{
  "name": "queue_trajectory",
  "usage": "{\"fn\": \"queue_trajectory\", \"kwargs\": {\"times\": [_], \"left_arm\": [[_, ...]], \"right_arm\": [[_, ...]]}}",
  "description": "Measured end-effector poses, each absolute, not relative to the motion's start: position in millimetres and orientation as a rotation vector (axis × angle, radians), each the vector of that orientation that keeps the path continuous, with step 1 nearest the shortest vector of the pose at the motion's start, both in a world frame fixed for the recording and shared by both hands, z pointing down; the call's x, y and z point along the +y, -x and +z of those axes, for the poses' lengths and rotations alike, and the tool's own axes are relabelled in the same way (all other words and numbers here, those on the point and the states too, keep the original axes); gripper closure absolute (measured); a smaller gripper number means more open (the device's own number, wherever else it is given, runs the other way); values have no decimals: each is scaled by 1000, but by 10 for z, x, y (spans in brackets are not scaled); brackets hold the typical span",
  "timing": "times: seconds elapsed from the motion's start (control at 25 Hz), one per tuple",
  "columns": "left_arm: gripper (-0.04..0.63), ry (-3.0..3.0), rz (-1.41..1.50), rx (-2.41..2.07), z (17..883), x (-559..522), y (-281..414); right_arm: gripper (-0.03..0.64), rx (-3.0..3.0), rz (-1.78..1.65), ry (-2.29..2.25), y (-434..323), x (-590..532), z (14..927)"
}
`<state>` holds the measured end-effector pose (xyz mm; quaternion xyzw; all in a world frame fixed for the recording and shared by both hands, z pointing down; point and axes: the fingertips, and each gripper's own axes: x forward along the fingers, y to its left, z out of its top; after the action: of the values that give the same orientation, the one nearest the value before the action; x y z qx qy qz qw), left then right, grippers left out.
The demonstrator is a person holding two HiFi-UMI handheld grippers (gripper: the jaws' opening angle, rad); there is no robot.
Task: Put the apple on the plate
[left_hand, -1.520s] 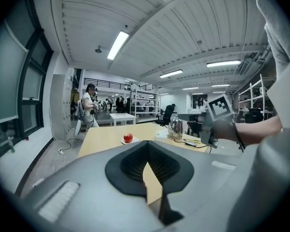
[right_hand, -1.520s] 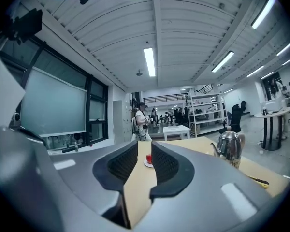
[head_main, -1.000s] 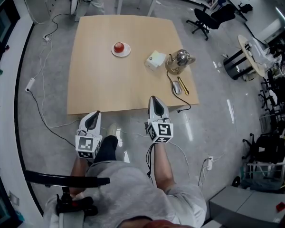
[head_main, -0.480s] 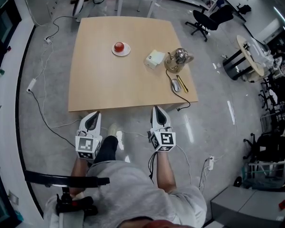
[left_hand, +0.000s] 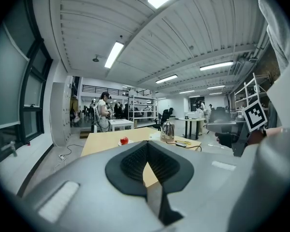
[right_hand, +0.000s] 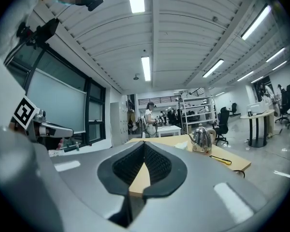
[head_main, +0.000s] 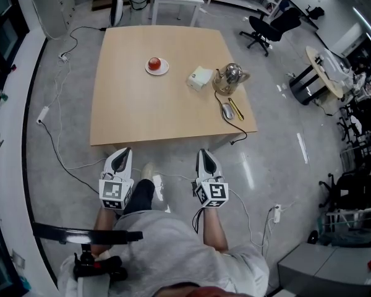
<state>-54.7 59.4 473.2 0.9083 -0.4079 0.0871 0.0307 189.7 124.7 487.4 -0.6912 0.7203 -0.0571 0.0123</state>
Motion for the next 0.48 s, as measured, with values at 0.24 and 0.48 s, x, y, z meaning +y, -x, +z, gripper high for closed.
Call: {"fn": "queue_trajectory", "kwargs": {"times": [0.24,0.48], "left_arm": [[575,-2796,270,-1263,4751,707,597],[575,-2801,270,-1261,4743,767,618]], "right_arm": [[611,2255,-208,2144,-1791,1476,4927],[611,2263,-220,2155,-1753,1620,5001]]}}
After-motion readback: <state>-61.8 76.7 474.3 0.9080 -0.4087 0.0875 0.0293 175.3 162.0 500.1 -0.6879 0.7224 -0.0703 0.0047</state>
